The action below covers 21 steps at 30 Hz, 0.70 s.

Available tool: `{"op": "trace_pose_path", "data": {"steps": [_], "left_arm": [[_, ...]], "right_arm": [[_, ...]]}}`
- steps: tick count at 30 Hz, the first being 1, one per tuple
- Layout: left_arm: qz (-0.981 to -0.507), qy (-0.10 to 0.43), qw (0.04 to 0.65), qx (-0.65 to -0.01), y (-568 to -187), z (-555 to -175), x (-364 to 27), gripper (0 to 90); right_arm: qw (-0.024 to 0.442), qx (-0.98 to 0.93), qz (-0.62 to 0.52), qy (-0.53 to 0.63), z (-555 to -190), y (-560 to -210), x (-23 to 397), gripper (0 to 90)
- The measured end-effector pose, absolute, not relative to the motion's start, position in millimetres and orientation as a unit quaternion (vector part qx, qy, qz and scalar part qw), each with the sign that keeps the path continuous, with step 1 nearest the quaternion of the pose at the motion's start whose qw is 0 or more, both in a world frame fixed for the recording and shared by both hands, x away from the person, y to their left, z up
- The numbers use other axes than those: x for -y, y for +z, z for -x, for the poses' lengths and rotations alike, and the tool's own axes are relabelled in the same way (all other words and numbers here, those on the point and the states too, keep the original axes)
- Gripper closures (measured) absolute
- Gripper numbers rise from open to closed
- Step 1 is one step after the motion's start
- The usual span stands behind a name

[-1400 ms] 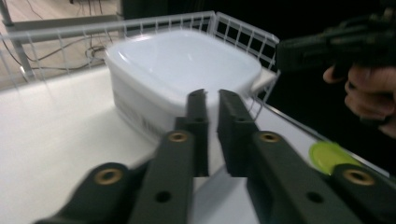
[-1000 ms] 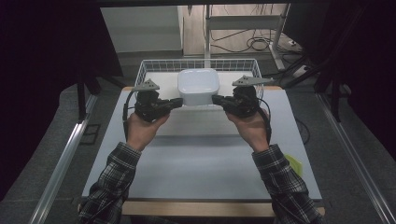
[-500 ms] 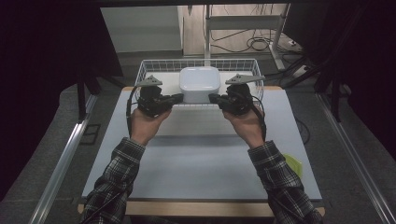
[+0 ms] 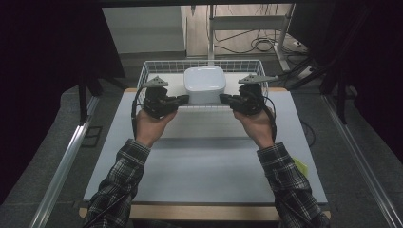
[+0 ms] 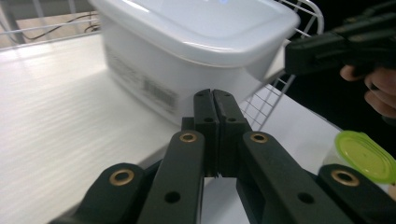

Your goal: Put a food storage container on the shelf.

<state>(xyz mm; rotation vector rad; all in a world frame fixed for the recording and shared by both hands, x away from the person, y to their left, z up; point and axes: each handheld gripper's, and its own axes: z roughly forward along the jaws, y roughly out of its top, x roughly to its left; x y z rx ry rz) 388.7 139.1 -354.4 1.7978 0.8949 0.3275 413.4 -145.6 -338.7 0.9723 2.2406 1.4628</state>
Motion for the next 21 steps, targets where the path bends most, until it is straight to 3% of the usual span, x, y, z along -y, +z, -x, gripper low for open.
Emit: {"op": "trace_pose_path", "data": {"steps": [21], "left_arm": [[-0.749, 0.146, 0.514, -0.391, -356.4, -406.0, -133.8, 87.5]], "right_arm": [[0.15, -0.776, -0.351, 0.501, -429.0, -342.4, 145.8, 89.3]]}}
